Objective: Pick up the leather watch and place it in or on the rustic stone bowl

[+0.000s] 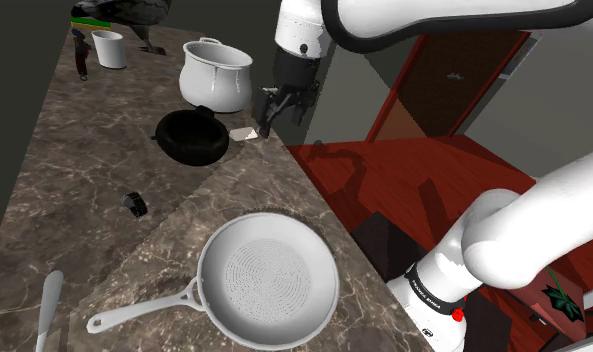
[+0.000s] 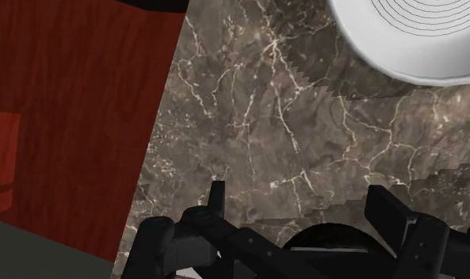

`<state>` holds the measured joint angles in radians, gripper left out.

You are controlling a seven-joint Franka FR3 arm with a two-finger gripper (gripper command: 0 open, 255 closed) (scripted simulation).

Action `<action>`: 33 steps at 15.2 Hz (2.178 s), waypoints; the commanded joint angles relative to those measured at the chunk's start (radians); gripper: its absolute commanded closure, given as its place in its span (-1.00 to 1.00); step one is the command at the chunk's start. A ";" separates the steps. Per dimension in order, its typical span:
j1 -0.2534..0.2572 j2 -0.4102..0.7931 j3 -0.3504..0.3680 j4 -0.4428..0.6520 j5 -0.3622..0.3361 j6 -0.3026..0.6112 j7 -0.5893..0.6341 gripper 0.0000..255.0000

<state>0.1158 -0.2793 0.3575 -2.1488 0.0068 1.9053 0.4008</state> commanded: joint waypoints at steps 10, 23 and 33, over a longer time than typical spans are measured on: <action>0.085 0.394 0.149 0.288 -0.178 0.027 0.253 -1.00; 0.329 0.871 0.144 0.771 -0.400 -0.086 0.422 -1.00; 0.319 0.888 0.135 0.709 -0.414 -0.009 0.434 -1.00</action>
<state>0.4349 0.6096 0.4928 -1.4380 -0.4071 1.8941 0.8340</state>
